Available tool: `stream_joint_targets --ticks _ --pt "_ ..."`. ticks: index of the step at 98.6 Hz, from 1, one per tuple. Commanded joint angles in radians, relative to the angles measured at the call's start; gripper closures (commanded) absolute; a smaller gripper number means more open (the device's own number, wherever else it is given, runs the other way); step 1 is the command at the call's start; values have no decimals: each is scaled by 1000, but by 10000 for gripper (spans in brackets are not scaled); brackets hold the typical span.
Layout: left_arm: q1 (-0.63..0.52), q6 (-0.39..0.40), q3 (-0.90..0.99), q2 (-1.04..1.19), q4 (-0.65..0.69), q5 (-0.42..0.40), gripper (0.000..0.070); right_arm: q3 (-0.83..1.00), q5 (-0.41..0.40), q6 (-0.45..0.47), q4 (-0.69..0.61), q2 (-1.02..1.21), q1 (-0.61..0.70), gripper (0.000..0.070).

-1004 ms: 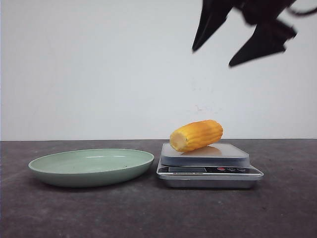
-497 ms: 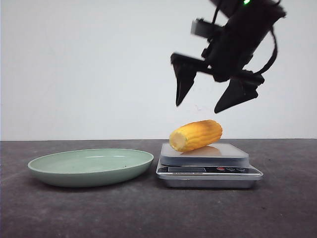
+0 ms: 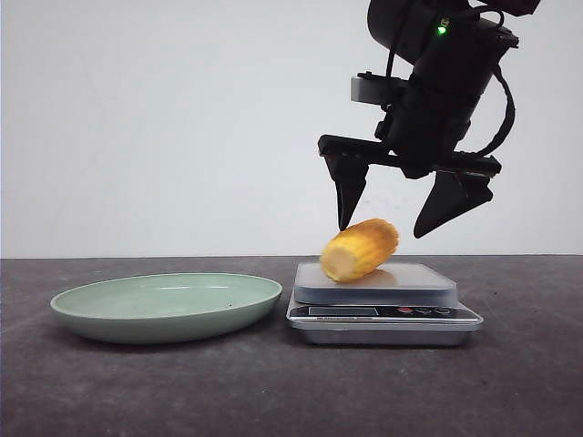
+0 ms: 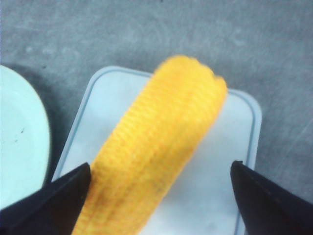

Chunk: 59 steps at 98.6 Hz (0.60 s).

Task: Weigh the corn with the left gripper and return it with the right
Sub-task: 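Lower the right gripper onto the corn cob on the scale and grasp it, then carry the corn with the right gripper back onto the green plate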

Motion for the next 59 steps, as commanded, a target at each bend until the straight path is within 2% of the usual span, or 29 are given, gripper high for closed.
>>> stream_joint_targets --ticks 1,33,42,50,59 --pt "-3 19 14 0 -26 0 156 16 -3 21 -19 16 16 159" --pt "-3 20 14 0 -26 0 155 16 -6 36 -80 17 42 407" --pt "-3 21 14 0 -26 0 155 16 -6 35 -85 17 52 527" --pt "-3 21 14 0 -26 0 155 16 -6 32 -84 17 61 698" --pt "-3 25 14 0 -26 0 156 16 -6 28 -75 17 72 700"
